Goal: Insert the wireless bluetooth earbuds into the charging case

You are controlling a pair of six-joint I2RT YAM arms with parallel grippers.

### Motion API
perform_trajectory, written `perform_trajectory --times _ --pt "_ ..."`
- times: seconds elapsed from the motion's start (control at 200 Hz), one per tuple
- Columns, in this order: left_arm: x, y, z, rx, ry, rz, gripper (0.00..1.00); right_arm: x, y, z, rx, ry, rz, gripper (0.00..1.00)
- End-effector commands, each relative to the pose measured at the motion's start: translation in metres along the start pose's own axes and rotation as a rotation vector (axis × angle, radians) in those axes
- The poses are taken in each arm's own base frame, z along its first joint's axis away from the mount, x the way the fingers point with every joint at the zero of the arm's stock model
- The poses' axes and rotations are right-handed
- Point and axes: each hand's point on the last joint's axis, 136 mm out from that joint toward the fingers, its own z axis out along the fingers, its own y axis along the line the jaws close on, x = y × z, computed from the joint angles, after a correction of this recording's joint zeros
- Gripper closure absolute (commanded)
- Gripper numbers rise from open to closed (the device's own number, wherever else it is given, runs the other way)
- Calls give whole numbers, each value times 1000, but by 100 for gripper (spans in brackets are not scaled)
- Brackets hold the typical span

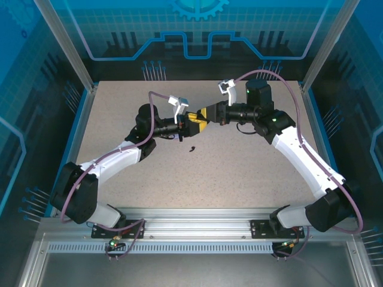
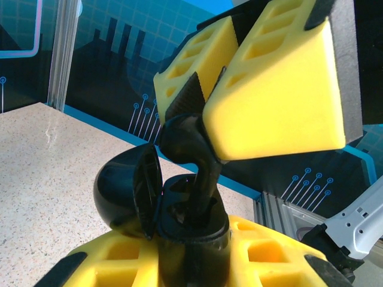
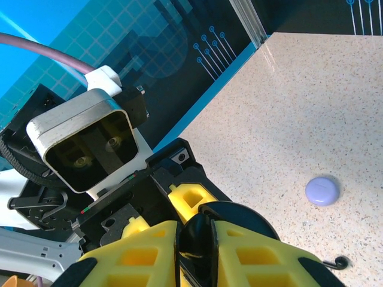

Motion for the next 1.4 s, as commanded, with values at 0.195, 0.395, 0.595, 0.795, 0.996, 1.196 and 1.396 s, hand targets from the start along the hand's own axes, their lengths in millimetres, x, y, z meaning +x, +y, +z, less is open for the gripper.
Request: perform_trajectory --times 0.195,0.395,0.595,0.795,0.996,1.196,1.396 --pt "-33 -23 -3 40 -55 101 98 3 8 -8 22 26 -44 80" --pt "-30 -21 -3 31 -42 113 99 1 12 -10 14 23 -47 80" --pt "-27 -24 -5 28 -30 152 99 0 16 -12 -5 25 -45 80" --pt "-24 -25 -6 24 -5 180 99 -3 21 -16 -11 15 -52 80" --pt "-17 -23 -6 7 36 221 100 -4 29 -21 -27 17 -52 80" --pt "-15 -20 -6 -8 61 254 100 -7 36 -29 -28 8 -66 79" --pt "-14 -18 -6 -15 76 291 100 -5 38 -31 -26 21 -68 79"
